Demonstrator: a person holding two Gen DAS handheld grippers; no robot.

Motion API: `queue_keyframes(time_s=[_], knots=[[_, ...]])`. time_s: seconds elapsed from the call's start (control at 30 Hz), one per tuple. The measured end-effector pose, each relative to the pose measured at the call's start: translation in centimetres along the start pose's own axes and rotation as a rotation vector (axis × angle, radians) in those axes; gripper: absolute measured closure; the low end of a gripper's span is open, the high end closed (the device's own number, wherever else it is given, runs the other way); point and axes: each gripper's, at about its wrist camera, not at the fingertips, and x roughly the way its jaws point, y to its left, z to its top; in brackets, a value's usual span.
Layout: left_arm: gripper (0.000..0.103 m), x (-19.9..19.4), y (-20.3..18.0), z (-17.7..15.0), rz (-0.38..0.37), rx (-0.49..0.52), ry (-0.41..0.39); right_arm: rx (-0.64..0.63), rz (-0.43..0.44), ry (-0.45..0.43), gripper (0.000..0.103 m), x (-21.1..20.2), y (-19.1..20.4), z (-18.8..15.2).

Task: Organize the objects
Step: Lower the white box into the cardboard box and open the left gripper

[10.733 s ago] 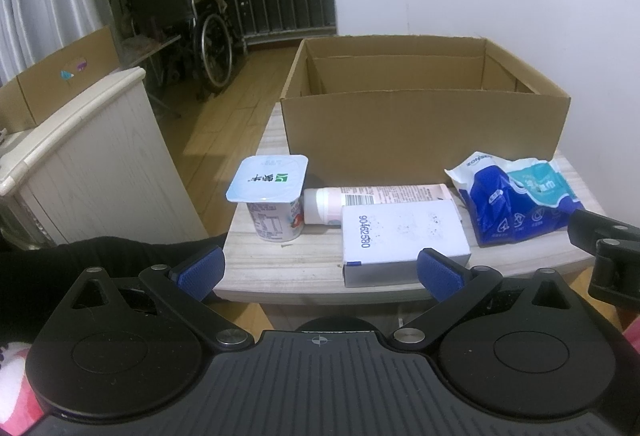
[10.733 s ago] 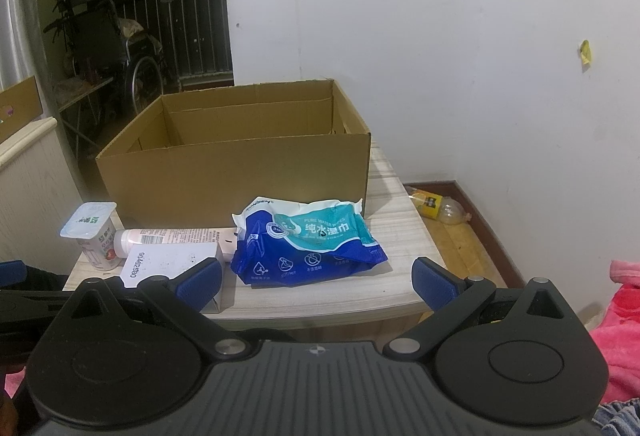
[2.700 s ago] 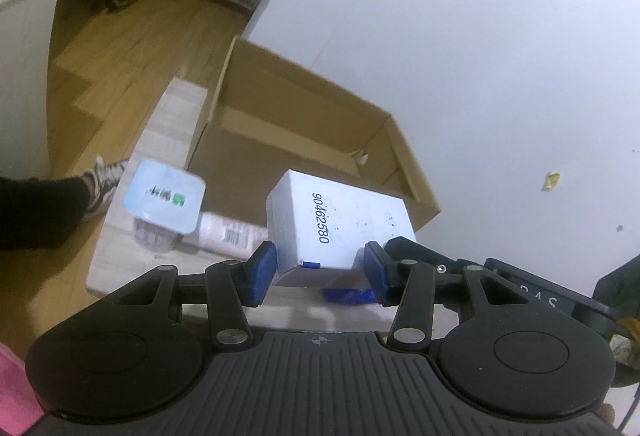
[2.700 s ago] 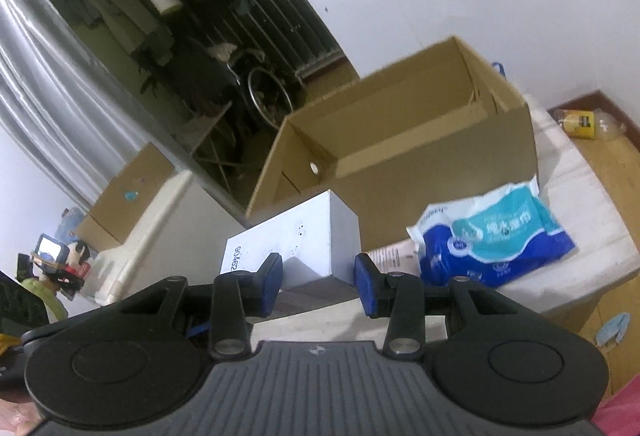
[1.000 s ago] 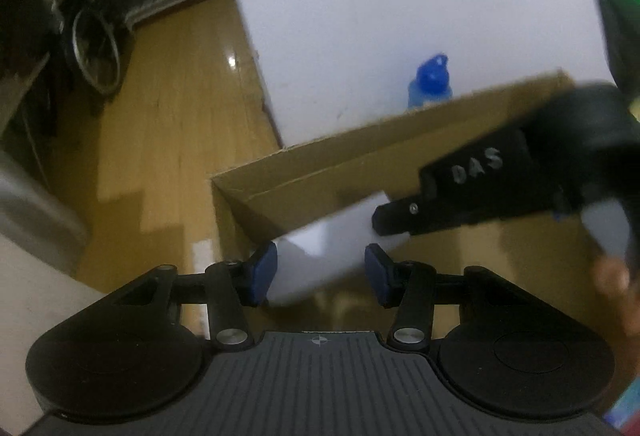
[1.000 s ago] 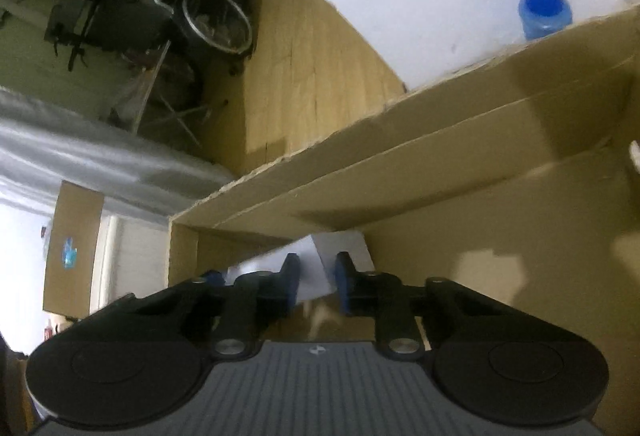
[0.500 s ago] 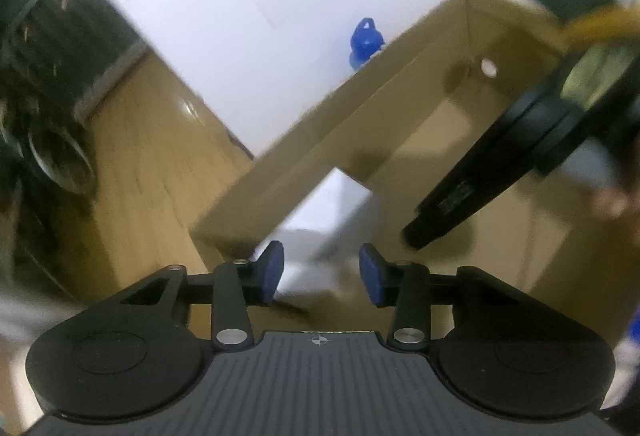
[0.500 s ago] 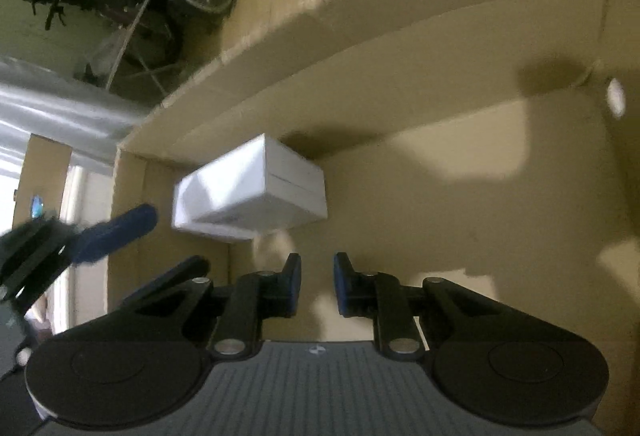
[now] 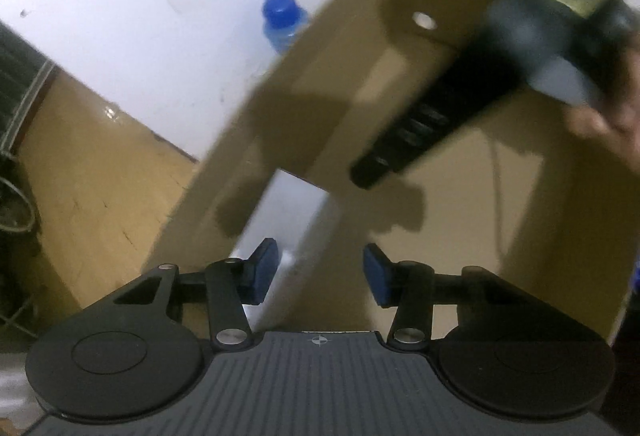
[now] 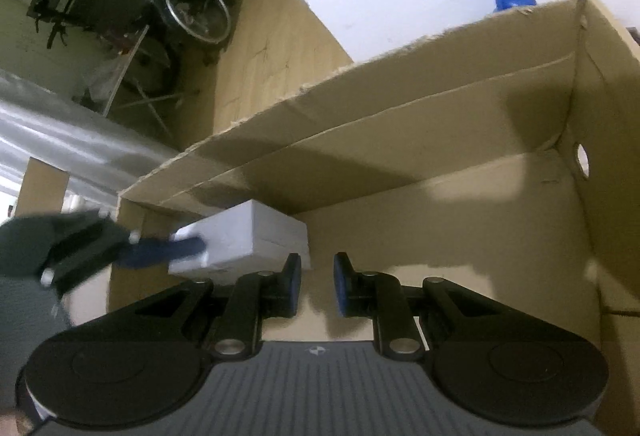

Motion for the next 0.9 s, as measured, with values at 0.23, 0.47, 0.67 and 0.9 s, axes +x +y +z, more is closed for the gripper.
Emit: queue_keyframes(time_s=[0.23, 0.47, 0.67, 0.9], knots=[[0.056, -0.5, 0.2, -0.5, -0.037, -0.094, 0.007, 0.022, 0.033, -0.046, 0.083, -0.5, -0.1, 0.0], [0.075, 1.0, -0.8, -2.6, -0.098, -0.126, 0.149, -0.007, 0.015, -0.018, 0.083, -0.1, 0.8, 0.1], [0.075, 0.0, -0.2, -3.2, -0.052, -0.138, 0.120, -0.009, -0.018, 0.018, 0.083, 0.9, 1.0, 0.1], [0.086, 2.0, 1.3, -2.4, -0.021, -0.287, 0.119, -0.040, 0.008, 0.020, 0.083, 2.4, 2.5, 0.6]])
